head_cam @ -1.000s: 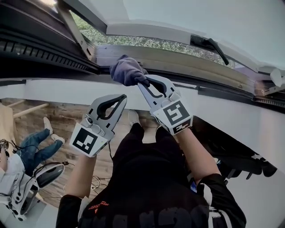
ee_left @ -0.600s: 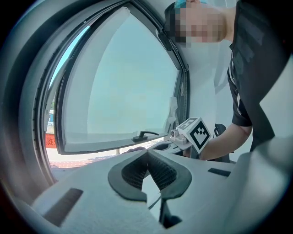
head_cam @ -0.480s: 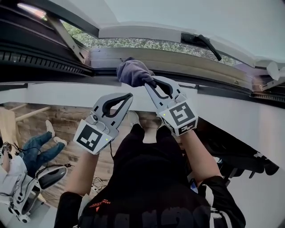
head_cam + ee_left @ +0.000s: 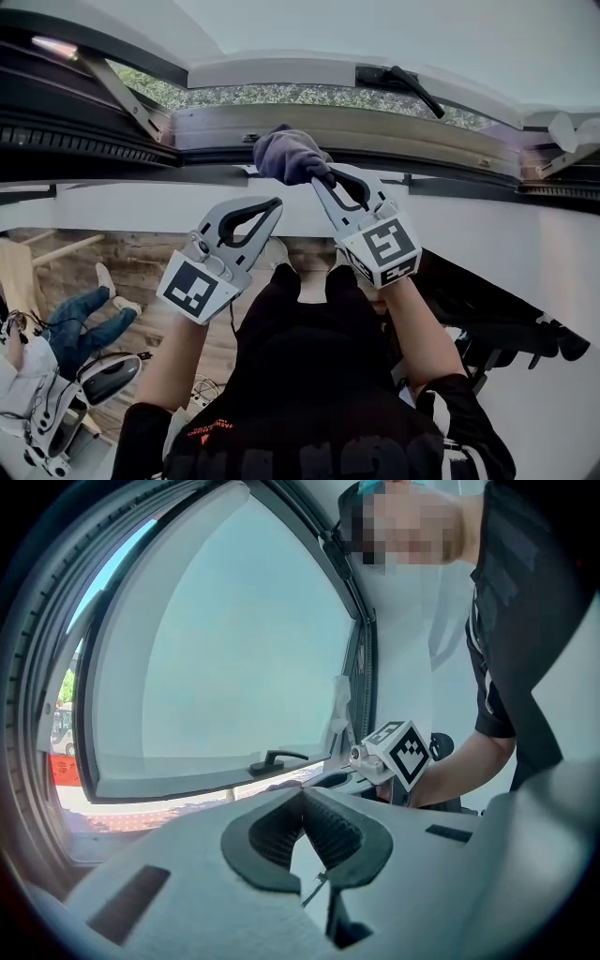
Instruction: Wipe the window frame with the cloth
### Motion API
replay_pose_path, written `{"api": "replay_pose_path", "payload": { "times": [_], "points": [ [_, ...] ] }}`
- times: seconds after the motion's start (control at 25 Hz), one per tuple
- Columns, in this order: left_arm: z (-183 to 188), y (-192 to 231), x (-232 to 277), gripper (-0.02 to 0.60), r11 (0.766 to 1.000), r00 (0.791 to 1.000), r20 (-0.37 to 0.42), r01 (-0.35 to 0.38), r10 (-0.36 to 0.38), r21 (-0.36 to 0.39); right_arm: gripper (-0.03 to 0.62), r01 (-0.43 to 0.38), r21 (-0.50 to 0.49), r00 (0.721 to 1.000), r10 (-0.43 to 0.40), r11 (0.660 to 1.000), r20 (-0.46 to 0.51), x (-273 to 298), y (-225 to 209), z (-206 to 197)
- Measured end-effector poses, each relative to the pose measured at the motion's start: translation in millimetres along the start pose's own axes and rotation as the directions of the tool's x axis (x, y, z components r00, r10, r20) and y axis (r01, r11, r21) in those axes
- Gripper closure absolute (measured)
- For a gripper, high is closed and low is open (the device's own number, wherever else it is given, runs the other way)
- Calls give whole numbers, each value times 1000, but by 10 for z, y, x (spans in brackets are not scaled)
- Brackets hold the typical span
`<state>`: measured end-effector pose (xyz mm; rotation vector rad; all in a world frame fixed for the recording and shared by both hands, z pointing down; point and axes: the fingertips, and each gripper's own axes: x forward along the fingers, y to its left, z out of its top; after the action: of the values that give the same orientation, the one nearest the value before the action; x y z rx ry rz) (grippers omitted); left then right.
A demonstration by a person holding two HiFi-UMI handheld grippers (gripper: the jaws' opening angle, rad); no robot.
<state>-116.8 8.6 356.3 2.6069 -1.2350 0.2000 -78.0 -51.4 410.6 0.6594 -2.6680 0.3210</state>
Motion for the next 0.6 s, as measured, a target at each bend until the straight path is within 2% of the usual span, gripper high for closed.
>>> {"api": "replay_pose_path", "payload": {
  "times": [0.6],
  "points": [
    [27,-317,404,563,998,997,-24,69,-69,13,528,91,35,996,-91,995,1,-476,-434,-182]
  ]
}}
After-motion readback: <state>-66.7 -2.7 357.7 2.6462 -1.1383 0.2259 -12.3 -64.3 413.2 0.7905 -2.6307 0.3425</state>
